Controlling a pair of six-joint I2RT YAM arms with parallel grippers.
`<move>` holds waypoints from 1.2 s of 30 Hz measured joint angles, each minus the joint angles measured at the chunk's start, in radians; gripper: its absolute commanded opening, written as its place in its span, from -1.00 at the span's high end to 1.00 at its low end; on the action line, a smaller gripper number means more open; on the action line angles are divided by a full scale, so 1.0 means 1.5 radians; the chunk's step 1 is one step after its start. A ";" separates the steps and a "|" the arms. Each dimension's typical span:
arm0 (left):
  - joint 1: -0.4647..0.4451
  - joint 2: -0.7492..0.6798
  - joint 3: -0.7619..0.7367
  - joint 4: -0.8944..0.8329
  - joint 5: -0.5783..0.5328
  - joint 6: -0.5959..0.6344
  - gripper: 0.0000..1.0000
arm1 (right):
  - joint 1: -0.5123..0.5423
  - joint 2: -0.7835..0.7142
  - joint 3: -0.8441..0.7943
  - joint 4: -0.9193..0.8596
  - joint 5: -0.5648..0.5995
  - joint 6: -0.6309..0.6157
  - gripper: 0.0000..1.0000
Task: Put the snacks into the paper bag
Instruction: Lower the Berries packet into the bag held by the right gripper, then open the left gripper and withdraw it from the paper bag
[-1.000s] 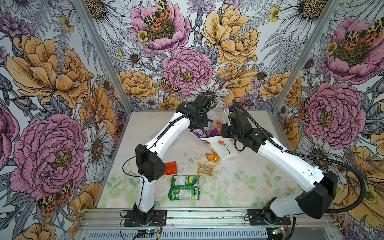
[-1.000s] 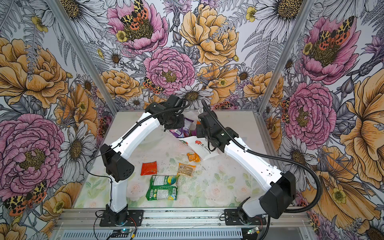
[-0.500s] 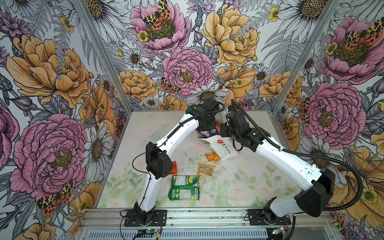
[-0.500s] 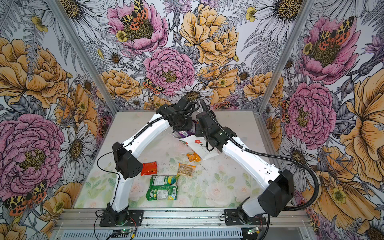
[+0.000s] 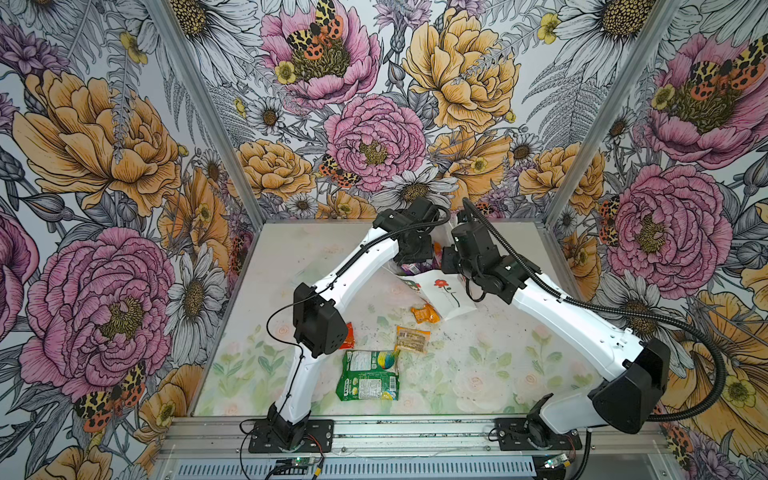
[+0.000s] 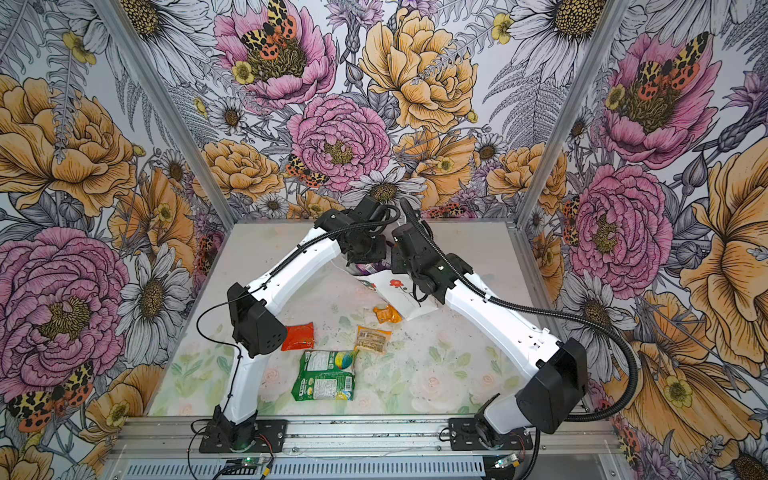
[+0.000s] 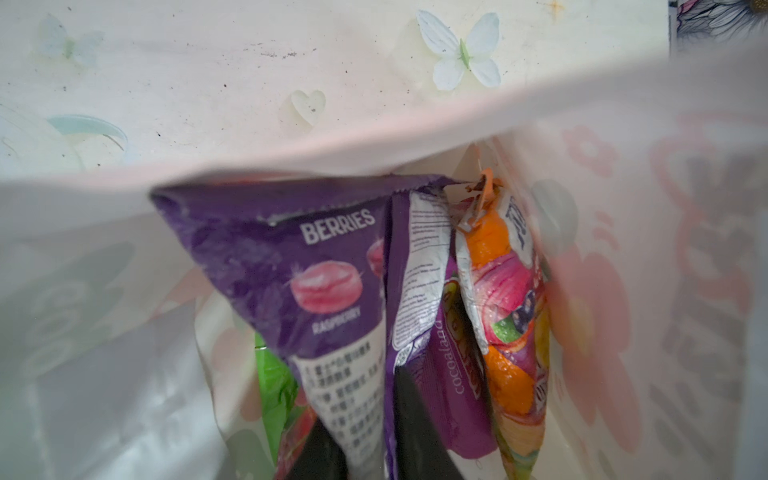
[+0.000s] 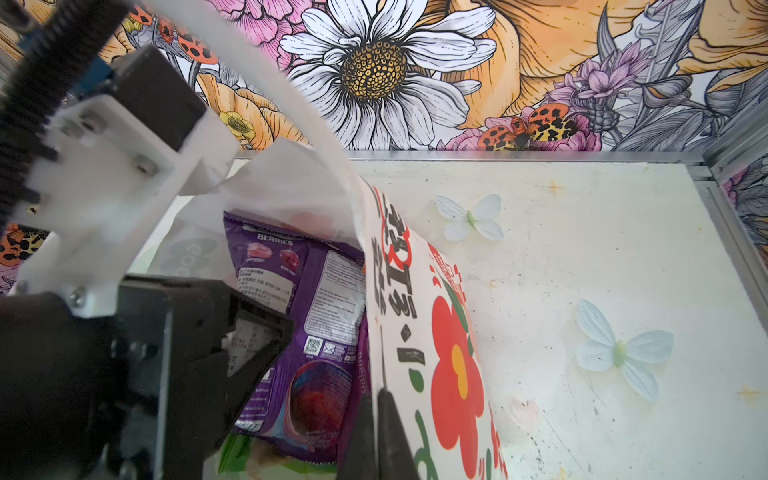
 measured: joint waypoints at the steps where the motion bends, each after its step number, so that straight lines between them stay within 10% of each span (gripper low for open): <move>1: -0.001 0.000 0.000 0.001 0.000 0.000 0.45 | 0.000 0.000 0.000 0.000 0.001 0.000 1.00; 23: -0.025 -0.182 -0.090 0.028 -0.055 0.027 -0.15 | -0.017 -0.004 -0.002 -0.001 0.003 -0.001 1.00; 36: -0.010 -0.554 -0.422 0.172 -0.092 0.046 -0.31 | -0.027 -0.011 -0.007 -0.003 0.001 -0.003 1.00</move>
